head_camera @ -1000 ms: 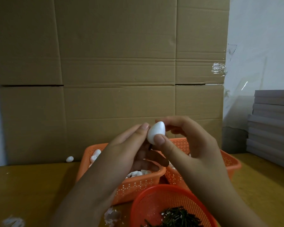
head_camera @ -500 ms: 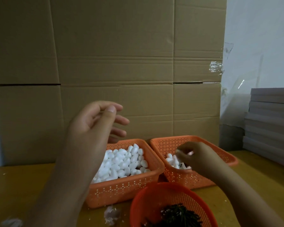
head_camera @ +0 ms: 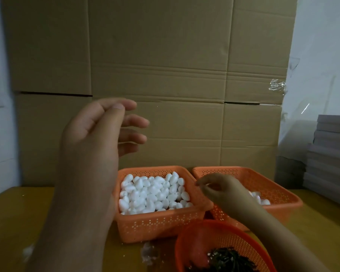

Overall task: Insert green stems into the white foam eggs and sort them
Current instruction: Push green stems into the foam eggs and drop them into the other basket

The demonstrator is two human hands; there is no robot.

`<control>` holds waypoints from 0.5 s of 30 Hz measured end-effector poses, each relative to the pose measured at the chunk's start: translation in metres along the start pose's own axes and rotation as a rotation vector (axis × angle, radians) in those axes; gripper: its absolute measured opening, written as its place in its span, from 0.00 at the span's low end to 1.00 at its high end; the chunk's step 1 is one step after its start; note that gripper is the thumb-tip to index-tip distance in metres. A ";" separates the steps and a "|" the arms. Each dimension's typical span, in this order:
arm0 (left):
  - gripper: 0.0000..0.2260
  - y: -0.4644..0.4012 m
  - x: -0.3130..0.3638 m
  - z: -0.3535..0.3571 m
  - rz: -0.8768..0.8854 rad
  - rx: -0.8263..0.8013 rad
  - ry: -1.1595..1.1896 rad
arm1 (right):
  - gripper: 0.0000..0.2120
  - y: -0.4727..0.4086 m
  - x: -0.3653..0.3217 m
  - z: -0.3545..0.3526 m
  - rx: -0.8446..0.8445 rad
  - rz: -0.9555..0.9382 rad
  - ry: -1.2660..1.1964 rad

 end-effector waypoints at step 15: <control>0.14 -0.010 0.002 -0.018 -0.056 0.121 0.081 | 0.27 -0.061 -0.055 0.159 -0.688 -0.027 0.551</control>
Point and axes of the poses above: each hand's wrist, its own y-axis away from the middle knuckle, its own z-axis out of the palm, x = y × z, the point moved 5 cm from there along -y, towards the middle knuckle, and after that the axes turned 14 degrees about z, right-handed, at the moved point
